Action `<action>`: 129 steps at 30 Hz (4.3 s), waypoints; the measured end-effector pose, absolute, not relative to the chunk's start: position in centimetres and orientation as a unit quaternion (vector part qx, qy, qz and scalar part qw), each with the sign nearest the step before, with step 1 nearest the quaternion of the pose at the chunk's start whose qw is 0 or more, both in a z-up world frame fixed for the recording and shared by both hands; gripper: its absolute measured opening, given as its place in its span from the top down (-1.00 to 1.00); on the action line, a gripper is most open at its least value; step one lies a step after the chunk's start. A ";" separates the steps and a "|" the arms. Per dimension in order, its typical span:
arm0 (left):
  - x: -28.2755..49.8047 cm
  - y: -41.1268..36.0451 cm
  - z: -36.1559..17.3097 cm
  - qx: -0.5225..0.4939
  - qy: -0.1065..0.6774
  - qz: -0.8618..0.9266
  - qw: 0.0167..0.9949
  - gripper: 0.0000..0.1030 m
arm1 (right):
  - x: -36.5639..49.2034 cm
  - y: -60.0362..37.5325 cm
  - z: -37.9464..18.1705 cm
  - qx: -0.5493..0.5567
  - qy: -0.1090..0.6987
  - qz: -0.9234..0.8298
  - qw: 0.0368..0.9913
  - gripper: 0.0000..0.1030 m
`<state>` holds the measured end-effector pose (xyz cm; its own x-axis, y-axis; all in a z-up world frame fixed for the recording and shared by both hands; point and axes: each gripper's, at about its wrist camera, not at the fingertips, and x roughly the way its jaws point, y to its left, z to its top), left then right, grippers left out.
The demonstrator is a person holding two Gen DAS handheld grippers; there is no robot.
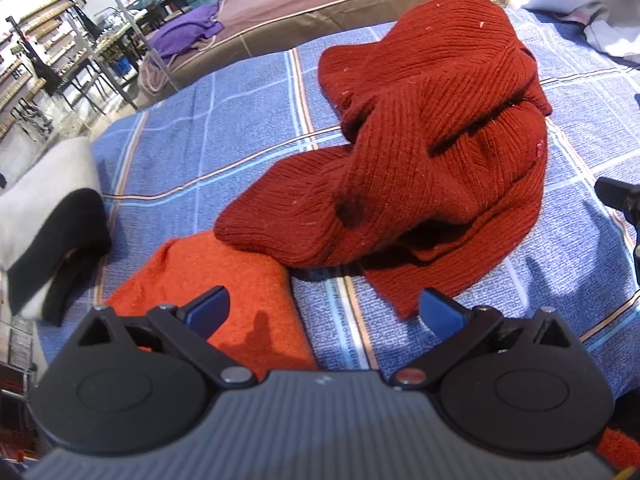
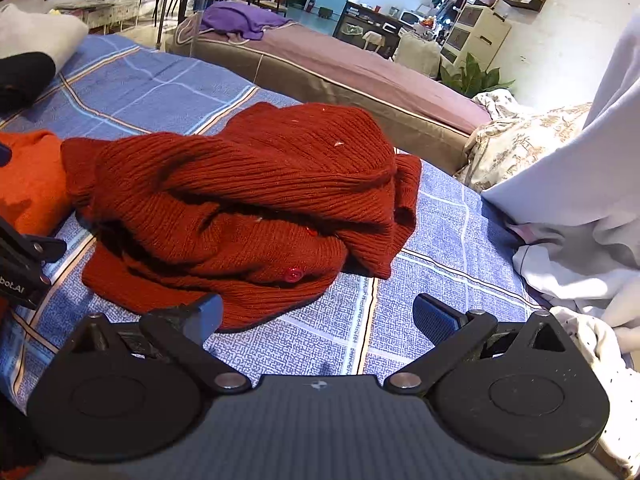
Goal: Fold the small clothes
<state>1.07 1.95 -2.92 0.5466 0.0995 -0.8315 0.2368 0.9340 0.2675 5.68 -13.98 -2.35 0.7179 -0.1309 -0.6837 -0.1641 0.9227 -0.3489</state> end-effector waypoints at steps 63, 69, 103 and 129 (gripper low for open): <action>-1.3 -8.4 -7.1 0.053 0.492 -0.361 0.790 -0.37 | 2.9 -20.9 -4.3 -0.035 0.292 0.068 0.953 -1.00; -0.3 0.4 -3.8 0.058 0.446 -0.246 0.858 -0.91 | 4.4 -19.2 -4.2 -0.087 0.302 0.079 0.946 -1.00; 11.6 4.9 -7.8 0.000 0.411 -0.157 0.898 -0.99 | -7.6 -36.9 -8.2 0.079 0.328 -0.168 0.926 -0.48; 14.5 -0.7 -12.1 0.000 0.504 -0.293 0.813 0.59 | -6.5 -35.8 -10.0 0.172 0.344 -0.157 0.910 -1.00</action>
<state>14.52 -0.75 -12.11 0.3208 -0.4759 -0.8189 0.4753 0.8288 -0.2955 -6.52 -35.77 -9.95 0.7137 -0.1682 -0.6799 0.4044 0.8915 0.2039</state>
